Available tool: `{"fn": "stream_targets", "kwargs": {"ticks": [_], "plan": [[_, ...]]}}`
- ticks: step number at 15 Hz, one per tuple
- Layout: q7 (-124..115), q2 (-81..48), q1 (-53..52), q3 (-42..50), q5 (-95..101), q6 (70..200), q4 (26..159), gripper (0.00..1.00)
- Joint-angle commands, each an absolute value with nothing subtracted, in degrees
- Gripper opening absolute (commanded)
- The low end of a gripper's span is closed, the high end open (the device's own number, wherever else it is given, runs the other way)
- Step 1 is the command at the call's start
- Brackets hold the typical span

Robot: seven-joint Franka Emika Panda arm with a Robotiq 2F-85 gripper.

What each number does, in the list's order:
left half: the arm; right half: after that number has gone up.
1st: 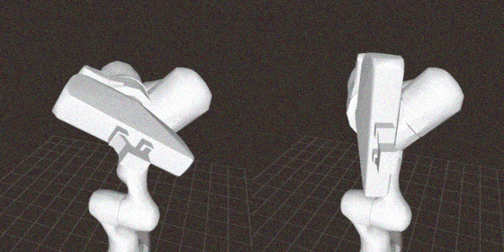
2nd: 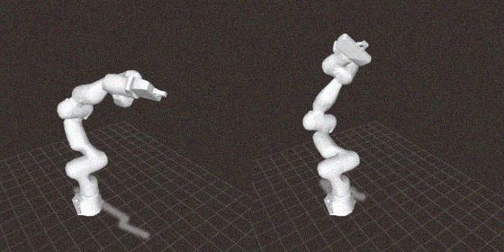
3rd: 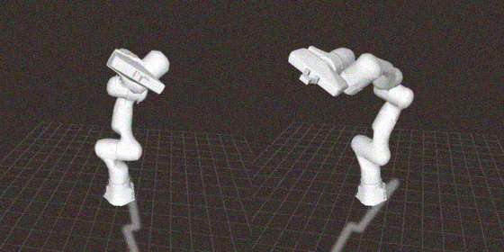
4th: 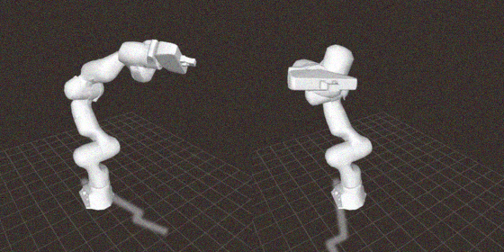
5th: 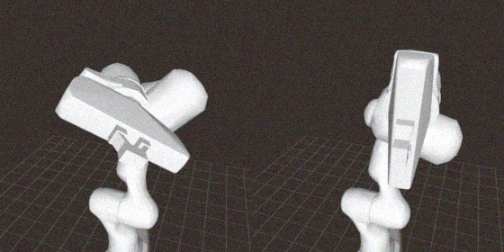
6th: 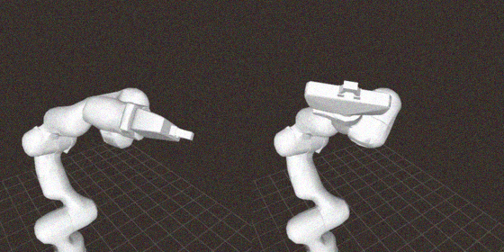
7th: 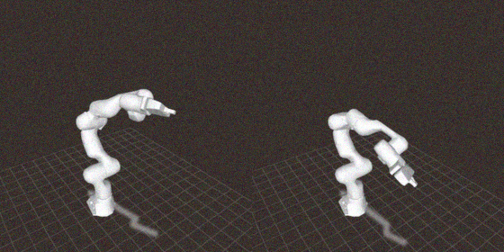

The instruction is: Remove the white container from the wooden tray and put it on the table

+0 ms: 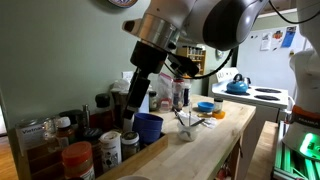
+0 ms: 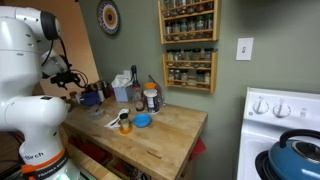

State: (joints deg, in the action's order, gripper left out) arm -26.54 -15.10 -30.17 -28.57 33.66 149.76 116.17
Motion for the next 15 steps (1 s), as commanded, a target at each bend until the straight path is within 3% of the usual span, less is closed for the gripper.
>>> {"fn": "stream_targets", "kwargs": {"ticks": [1, 15], "plan": [[-25.41, -15.27, -33.38, -25.39, 32.09, 149.81, 115.53, 1.0], [-27.63, -27.19, -46.83, -12.65, 31.99, 151.52, 106.25, 1.0]]}}
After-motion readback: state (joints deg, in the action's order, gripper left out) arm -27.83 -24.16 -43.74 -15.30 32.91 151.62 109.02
